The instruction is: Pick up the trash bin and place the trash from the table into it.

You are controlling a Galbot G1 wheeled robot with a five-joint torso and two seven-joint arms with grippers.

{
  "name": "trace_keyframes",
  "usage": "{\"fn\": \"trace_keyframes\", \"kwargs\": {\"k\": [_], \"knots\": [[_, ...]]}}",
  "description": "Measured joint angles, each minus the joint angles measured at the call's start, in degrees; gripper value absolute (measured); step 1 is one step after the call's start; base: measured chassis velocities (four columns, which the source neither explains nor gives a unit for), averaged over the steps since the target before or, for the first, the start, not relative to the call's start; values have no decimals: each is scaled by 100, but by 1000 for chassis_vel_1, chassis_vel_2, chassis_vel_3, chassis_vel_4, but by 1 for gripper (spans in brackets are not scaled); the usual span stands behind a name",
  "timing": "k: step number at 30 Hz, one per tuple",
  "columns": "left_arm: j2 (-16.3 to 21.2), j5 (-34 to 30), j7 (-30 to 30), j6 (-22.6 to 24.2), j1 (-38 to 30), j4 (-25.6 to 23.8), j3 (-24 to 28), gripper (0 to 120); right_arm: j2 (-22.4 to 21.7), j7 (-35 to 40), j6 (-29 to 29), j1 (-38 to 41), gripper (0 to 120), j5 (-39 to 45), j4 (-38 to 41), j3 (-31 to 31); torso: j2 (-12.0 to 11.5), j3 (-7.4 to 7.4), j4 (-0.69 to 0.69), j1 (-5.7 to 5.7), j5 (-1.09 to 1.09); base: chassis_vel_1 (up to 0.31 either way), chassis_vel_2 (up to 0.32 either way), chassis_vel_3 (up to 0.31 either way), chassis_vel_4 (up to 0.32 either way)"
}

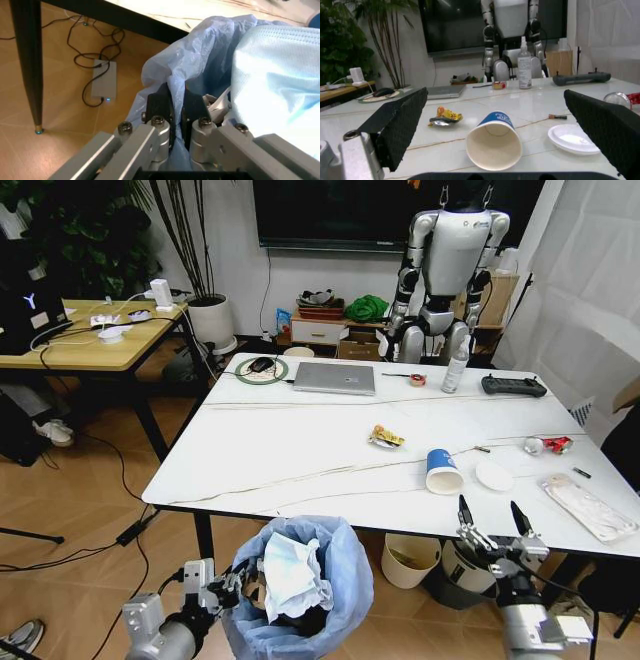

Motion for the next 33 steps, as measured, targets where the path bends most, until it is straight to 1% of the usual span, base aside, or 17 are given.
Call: {"fn": "trace_keyframes", "kwargs": {"k": [2,3,7,8,9,10,11,15,18,21,25,33], "knots": [[-38,1,-1,0,78,-19,-115,0,-167,445,-395,86,100,102,157,-215,0,0,0,0,0,0,0,0,0],[-38,1,-1,0,78,-19,-115,0,-167,445,-395,86,100,102,157,-215,0,0,0,0,0,0,0,0,0],[-127,44,-1,-1,199,-64,-291,0,-434,883,-1003,453,100,348,219,-563,0,0,1,0,0,0,0,0,0],[-135,52,-1,-2,214,-71,-307,0,-467,938,-1066,506,100,404,215,-615,0,0,1,0,0,0,0,0,0],[-164,87,-2,-3,268,-103,-363,0,-554,1106,-1239,651,100,569,190,-763,0,0,2,0,0,0,0,0,0],[-182,112,-3,-5,306,-125,-401,0,-613,1213,-1367,745,100,657,165,-867,0,0,0,0,-1,0,0,0,0],[-182,112,-3,-5,306,-125,-401,0,-613,1213,-1367,745,100,657,165,-867,0,0,0,0,-1,0,0,0,0],[-229,163,-35,-9,398,-188,-497,0,-753,1647,-1790,1083,100,808,8,-1206,0,0,1,0,0,0,0,0,0],[-253,213,-48,-10,446,-201,-532,0,-803,1874,-1913,1245,100,825,-133,-1379,0,0,1,0,0,0,0,0,0],[-279,250,-49,-10,474,-222,-547,0,-837,1934,-1946,1337,100,825,-264,-1432,0,0,1,0,0,0,0,0,0],[-350,328,-52,-13,522,-280,-539,0,-919,2033,-2049,1471,100,824,-507,-1447,0,0,0,0,0,0,0,0,0],[-414,370,-102,15,498,-306,-491,0,-1045,2069,-2056,1766,100,904,-884,-1478,0,0,0,0,0,0,0,0,0]]}}
